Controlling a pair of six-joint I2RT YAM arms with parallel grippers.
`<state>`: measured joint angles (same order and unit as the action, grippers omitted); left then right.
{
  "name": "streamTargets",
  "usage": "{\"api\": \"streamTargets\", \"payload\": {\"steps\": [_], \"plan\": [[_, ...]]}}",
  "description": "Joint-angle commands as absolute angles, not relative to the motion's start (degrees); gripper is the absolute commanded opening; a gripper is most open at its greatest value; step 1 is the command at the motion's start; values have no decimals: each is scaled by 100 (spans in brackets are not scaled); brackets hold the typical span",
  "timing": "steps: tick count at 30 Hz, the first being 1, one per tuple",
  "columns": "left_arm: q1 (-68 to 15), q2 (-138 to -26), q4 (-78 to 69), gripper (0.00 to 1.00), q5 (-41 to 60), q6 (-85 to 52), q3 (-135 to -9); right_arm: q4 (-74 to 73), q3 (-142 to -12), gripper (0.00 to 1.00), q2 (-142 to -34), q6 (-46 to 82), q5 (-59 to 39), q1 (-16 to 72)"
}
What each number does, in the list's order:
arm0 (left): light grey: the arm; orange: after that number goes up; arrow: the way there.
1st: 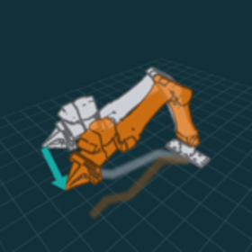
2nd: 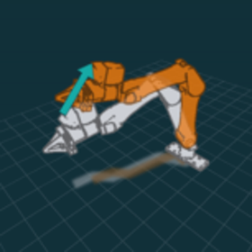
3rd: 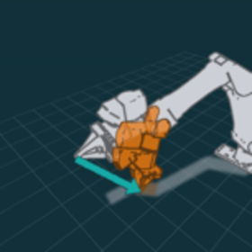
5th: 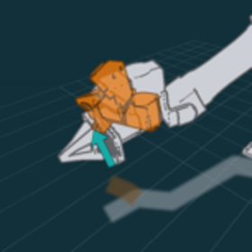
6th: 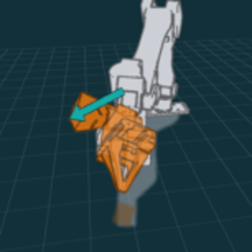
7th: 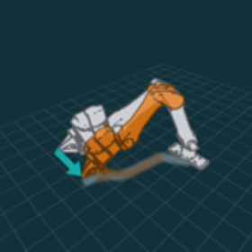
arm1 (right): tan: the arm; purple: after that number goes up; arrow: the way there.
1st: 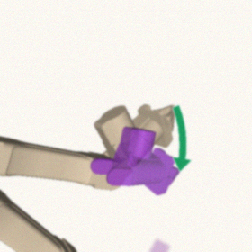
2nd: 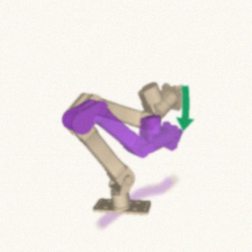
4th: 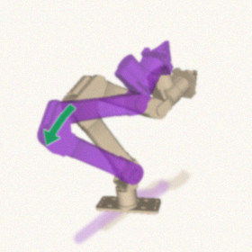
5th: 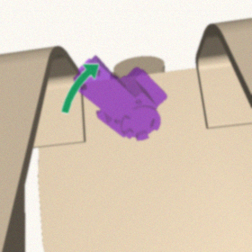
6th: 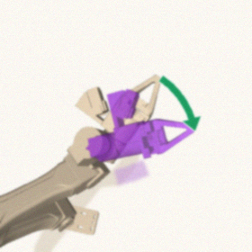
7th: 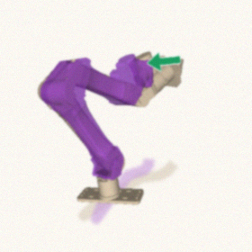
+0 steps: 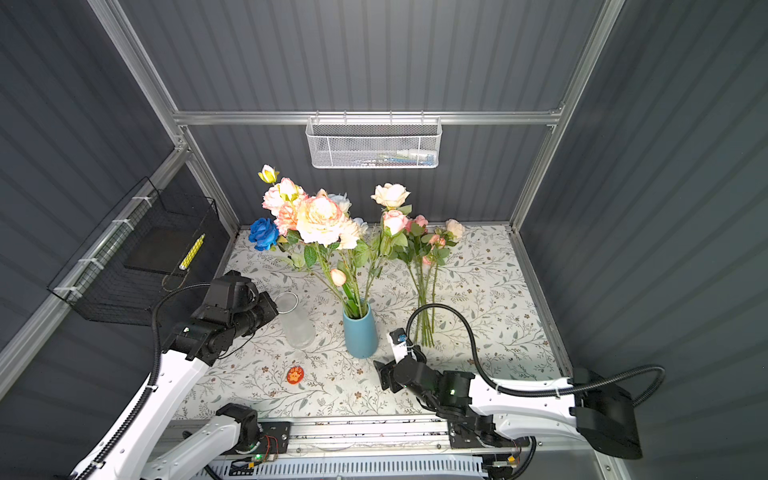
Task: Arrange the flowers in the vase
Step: 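Grasp the glass vase with the left gripper while the right gripper lowers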
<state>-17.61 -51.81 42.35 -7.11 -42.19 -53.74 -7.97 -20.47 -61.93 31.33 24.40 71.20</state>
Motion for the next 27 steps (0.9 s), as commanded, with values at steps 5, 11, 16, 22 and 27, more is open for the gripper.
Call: {"api": "streamTargets", "payload": {"steps": [5, 11, 16, 22, 27], "plan": [[-1723, -5140, 4236, 0, -614, -4059, -5308, -1927, -2101, 83, -7599, 3449, 1533, 6870], [-1706, -5118, 4219, 0, -530, -4013, -5241, -2700, -2109, 80, -8267, 3387, 1734, 6793], [-1705, -5074, 4205, 0, -500, -4028, -5238, -3228, -1947, 78, -8691, 3419, 2082, 6794], [-1705, -5100, 4175, 0, -389, -4056, -5246, -3665, -1756, 77, -9057, 3410, 2500, 6893], [-1705, -5124, 4126, 0, -335, -4071, -5238, -3737, -1862, 78, -9541, 3471, 2815, 7095]]}}
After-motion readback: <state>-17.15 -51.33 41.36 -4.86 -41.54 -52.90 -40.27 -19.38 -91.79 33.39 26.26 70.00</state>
